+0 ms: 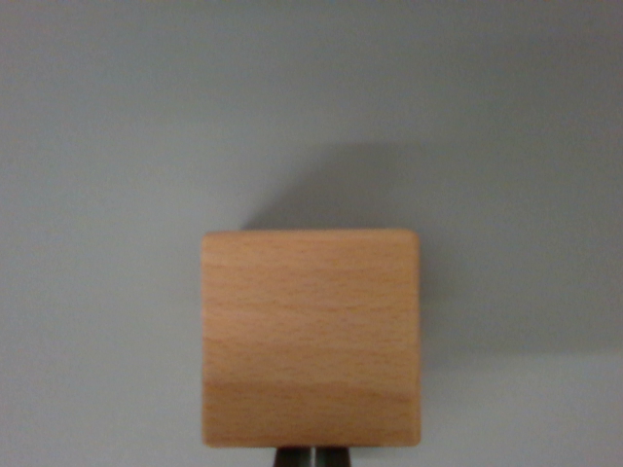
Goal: Push wooden cube
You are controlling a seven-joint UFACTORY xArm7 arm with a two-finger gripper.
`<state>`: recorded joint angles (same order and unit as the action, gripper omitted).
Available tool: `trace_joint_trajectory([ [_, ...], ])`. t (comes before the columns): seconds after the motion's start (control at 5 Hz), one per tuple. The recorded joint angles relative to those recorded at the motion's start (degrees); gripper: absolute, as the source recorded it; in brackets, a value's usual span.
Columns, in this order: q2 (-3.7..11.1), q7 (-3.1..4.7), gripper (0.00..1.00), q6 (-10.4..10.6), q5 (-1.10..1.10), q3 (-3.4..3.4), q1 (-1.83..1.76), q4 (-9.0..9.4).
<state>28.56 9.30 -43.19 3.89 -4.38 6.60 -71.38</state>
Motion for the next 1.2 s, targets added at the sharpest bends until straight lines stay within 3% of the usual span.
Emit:
trace_joint_trajectory([
  [0.2,0.0,0.0,1.0,0.0,0.0,0.0,0.0,0.0],
  [0.4,1.15,-0.16,1.0,-0.6,0.05,0.1,-0.05,-1.77],
  [0.6,1.15,-0.16,1.0,-0.6,0.05,0.1,-0.05,-1.77],
  [0.8,2.07,-0.3,1.0,-1.1,0.1,0.19,-0.09,-3.2],
  [1.2,2.74,-0.39,1.0,-1.5,0.13,0.24,-0.12,-4.23],
])
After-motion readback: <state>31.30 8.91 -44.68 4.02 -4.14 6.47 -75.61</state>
